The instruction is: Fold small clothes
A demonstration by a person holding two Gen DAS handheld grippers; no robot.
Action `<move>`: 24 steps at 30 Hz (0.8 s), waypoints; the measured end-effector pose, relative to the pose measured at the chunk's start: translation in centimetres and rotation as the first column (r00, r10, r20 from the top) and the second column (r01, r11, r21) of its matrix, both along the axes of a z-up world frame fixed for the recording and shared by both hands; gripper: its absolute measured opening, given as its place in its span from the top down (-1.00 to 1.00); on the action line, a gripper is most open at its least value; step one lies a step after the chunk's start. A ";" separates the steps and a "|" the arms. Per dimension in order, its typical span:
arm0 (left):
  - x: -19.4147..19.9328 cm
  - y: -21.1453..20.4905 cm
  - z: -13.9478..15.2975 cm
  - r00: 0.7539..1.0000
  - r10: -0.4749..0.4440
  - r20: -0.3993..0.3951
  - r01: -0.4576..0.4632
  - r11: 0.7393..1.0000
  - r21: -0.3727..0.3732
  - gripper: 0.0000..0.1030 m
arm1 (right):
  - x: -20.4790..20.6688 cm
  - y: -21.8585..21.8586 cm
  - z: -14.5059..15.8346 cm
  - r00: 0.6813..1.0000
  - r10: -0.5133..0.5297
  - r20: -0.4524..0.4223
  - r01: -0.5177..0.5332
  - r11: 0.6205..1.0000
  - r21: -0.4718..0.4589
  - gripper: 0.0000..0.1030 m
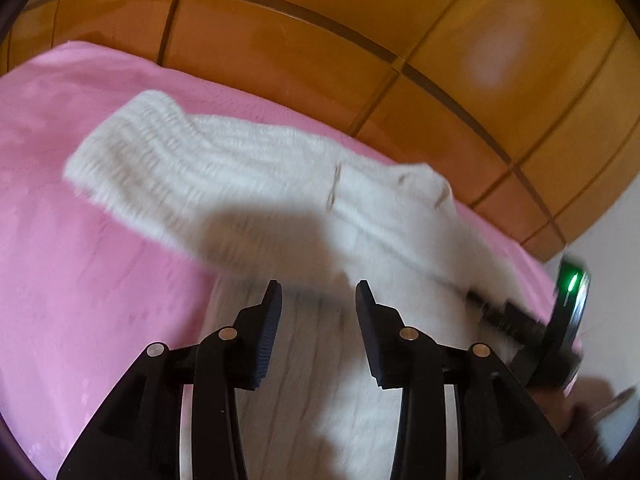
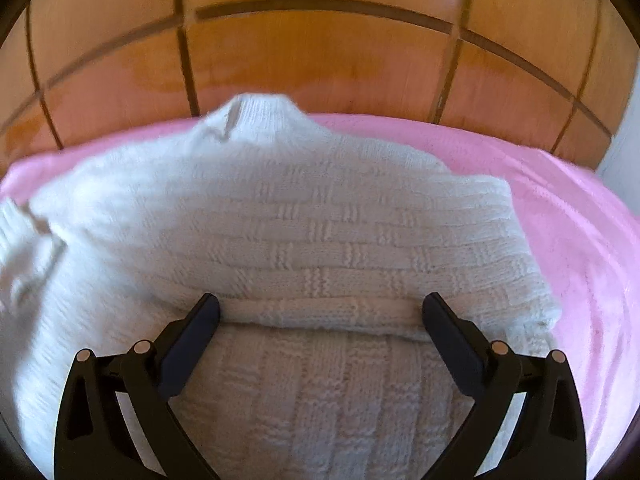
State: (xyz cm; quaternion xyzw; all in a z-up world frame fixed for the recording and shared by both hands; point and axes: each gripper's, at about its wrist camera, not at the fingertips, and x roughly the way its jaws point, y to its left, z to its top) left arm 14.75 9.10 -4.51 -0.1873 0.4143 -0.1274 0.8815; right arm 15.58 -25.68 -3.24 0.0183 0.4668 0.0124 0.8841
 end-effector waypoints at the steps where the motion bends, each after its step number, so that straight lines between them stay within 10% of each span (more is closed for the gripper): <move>1: -0.8 0.3 -0.2 1.000 -0.001 0.003 0.001 1.000 0.011 0.29 | -0.3 0.1 0.8 1.000 0.003 0.017 -0.004 0.998 0.059 -0.94; 6: -3.4 0.5 -2.0 1.000 -0.001 -0.008 0.001 0.999 0.044 0.29 | -0.8 5.7 2.7 0.974 0.225 -0.034 -0.188 0.881 0.435 -0.62; 10: -4.0 0.5 -2.9 1.000 -0.007 0.003 0.006 0.998 0.056 0.29 | 0.0 12.0 1.1 0.927 0.354 -0.127 -0.235 0.810 0.538 -0.14; 13: -4.2 0.5 -3.6 1.000 -0.006 0.022 0.004 0.998 0.063 0.29 | 1.0 16.1 -0.8 0.904 0.381 -0.196 -0.230 0.817 0.528 0.01; 16: -4.4 0.6 -3.8 0.999 -0.016 0.035 0.014 0.998 0.056 0.22 | 2.0 18.6 -0.1 0.900 0.385 -0.203 -0.248 0.836 0.489 0.88; 24: -5.4 1.0 -4.0 0.999 -0.012 0.048 0.010 0.999 0.044 0.22 | 3.0 16.1 13.0 0.922 0.355 0.153 -0.387 0.832 0.398 0.88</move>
